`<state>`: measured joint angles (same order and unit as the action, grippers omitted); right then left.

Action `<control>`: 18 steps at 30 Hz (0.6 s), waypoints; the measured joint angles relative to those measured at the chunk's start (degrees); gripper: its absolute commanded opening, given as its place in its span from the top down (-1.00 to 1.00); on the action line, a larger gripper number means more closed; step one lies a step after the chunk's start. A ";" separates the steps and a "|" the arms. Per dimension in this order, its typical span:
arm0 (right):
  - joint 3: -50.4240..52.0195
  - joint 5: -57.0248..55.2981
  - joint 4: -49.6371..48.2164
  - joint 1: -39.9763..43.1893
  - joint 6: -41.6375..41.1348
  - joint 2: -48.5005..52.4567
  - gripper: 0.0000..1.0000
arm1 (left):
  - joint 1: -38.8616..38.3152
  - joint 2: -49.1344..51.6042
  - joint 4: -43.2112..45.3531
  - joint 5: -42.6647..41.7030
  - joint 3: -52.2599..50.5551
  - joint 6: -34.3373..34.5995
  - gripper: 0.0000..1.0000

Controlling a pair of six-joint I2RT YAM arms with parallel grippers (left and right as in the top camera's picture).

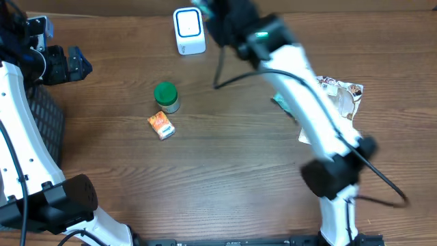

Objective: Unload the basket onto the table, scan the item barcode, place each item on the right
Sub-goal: 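Place the Kleenex pack at the table's right side and release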

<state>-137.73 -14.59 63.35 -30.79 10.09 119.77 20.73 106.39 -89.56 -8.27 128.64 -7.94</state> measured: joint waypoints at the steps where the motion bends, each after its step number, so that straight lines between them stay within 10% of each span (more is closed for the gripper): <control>1: -0.11 0.66 3.45 0.68 -2.95 -1.70 0.92 | 0.00 0.00 0.00 0.04 0.00 0.00 -0.99; 10: 1.46 4.11 32.79 12.61 -27.36 -5.51 0.92 | 0.00 0.00 -0.02 0.02 0.00 0.00 -0.99; 18: 20.79 8.22 27.65 23.45 -31.91 -5.05 0.92 | 0.00 0.00 -0.02 -0.02 0.02 0.00 -0.99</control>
<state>-116.95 -6.37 91.00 -7.33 -21.82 114.72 20.73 106.39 -89.58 -8.29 128.66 -7.94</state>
